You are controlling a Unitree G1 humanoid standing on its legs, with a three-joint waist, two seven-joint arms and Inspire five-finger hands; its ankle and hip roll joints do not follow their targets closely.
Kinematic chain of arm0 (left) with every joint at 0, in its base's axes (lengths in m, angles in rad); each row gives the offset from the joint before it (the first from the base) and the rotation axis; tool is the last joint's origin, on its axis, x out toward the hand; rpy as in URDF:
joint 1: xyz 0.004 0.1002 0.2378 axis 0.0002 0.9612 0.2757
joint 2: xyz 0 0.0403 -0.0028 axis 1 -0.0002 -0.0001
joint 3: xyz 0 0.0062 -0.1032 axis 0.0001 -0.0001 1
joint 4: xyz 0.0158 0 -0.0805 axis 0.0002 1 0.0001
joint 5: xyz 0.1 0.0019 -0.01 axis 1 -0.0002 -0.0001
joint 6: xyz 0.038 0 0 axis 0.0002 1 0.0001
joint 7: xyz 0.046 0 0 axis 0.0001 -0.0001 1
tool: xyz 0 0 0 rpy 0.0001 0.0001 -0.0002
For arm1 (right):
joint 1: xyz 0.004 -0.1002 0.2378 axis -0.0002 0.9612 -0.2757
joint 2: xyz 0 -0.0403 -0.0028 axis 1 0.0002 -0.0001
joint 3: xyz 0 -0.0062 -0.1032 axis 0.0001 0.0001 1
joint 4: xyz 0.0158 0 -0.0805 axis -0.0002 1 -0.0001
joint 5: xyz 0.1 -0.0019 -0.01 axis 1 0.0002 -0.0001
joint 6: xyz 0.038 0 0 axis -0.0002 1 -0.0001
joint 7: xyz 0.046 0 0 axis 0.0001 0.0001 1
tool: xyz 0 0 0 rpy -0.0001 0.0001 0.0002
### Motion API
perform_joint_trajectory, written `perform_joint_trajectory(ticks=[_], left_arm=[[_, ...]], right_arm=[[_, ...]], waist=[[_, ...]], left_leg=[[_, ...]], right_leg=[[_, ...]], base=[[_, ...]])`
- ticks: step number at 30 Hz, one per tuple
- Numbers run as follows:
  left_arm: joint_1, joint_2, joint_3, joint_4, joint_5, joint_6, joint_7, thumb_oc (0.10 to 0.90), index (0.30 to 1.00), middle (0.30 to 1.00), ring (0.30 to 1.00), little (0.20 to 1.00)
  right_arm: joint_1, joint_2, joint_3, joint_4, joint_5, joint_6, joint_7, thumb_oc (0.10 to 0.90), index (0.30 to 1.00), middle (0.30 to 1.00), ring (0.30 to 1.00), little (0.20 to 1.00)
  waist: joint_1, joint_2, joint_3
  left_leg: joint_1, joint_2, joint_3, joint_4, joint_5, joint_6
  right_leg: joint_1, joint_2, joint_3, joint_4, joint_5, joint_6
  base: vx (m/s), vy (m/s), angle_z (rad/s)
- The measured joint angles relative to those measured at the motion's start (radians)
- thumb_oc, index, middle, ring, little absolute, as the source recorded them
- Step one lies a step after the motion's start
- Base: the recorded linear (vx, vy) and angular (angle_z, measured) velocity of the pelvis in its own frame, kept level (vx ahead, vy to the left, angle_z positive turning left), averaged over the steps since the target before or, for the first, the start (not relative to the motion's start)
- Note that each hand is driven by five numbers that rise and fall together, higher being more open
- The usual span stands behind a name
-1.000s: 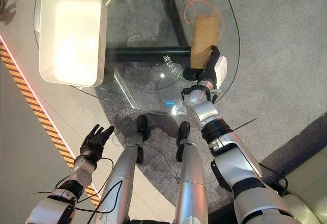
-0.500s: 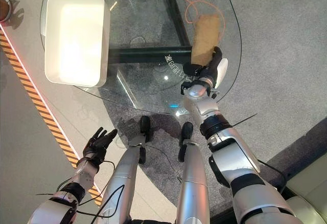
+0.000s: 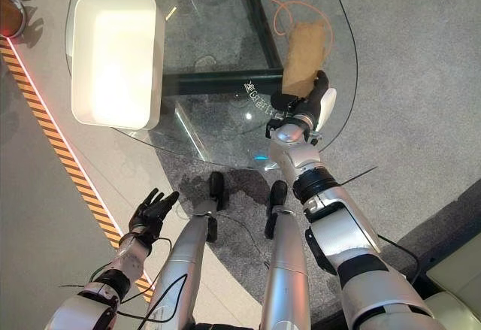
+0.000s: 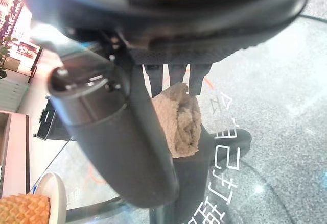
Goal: Wipe the table with a cloth and put it in the basket.
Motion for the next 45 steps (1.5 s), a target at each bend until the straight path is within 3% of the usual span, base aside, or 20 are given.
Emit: perform_joint_trajectory(ticks=[16,17,18,19,20,28,45], left_arm=[[0.001,0.000,-0.002,0.000,-0.001,0.000,-0.001,0.800,0.900,0.900,0.900,0.900],[0.001,0.000,-0.003,0.001,-0.001,0.000,-0.001,0.800,0.900,0.900,0.900,0.900],[0.001,0.000,-0.003,0.001,-0.001,0.000,-0.001,0.800,0.900,0.900,0.900,0.900],[0.001,0.000,-0.003,0.001,-0.001,0.000,-0.001,0.800,0.900,0.900,0.900,0.900],[0.000,0.000,-0.004,0.000,-0.001,0.000,-0.001,0.800,0.900,0.900,0.900,0.900],[-0.001,0.000,-0.004,0.000,-0.002,0.000,-0.002,0.800,0.900,0.900,0.900,0.900],[-0.003,0.000,-0.006,0.000,-0.002,0.000,0.001,0.800,0.900,0.900,0.900,0.900]], right_arm=[[-0.041,-0.001,0.003,0.090,-0.056,0.035,-0.006,0.800,0.900,0.900,0.900,0.900],[-0.043,-0.001,0.003,0.095,-0.057,0.035,-0.006,0.682,0.799,0.799,0.799,0.782],[-0.050,-0.001,0.003,0.110,-0.058,0.034,-0.006,0.504,0.646,0.646,0.646,0.604],[-0.056,0.000,0.003,0.122,-0.059,0.034,-0.006,0.221,0.404,0.404,0.404,0.321],[-0.064,0.000,0.004,0.135,-0.060,0.035,-0.006,0.100,0.300,0.300,0.300,0.200],[-0.084,-0.037,0.004,0.203,-0.074,0.034,-0.003,0.100,0.300,0.300,0.300,0.200],[-0.084,-0.038,0.005,0.217,-0.096,0.024,0.017,0.100,0.300,0.300,0.300,0.200]], waist=[[0.022,0.000,0.000],[0.022,0.000,0.000],[0.022,0.000,0.000],[0.023,0.000,0.000],[0.023,0.000,0.000],[0.025,0.006,0.000],[0.025,0.007,0.000]], left_leg=[[-0.003,-0.001,-0.008,0.001,0.000,0.000],[-0.003,-0.001,-0.008,0.001,0.000,0.000],[-0.003,-0.001,-0.008,0.001,0.000,0.000],[-0.004,-0.001,-0.008,0.001,0.000,0.000],[-0.004,-0.001,-0.008,0.001,0.000,0.000],[-0.017,-0.004,-0.021,0.002,0.006,-0.001],[-0.017,-0.004,-0.023,0.004,0.008,-0.001]], right_leg=[[0.000,-0.002,-0.002,0.002,-0.005,0.004],[0.000,-0.002,-0.002,0.002,-0.005,0.004],[0.000,-0.002,-0.003,0.001,-0.005,0.005],[0.000,-0.002,-0.003,0.001,-0.005,0.005],[-0.001,-0.002,-0.003,0.001,-0.006,0.005],[-0.005,-0.008,-0.024,0.003,-0.009,0.002],[-0.004,-0.009,-0.026,0.006,-0.011,0.000]], base=[[0.00,0.000,0.00],[0.00,0.000,0.00],[0.00,0.000,0.00],[0.00,0.000,0.00],[0.00,0.000,0.00],[0.00,-0.005,0.04],[0.00,-0.001,0.00]])
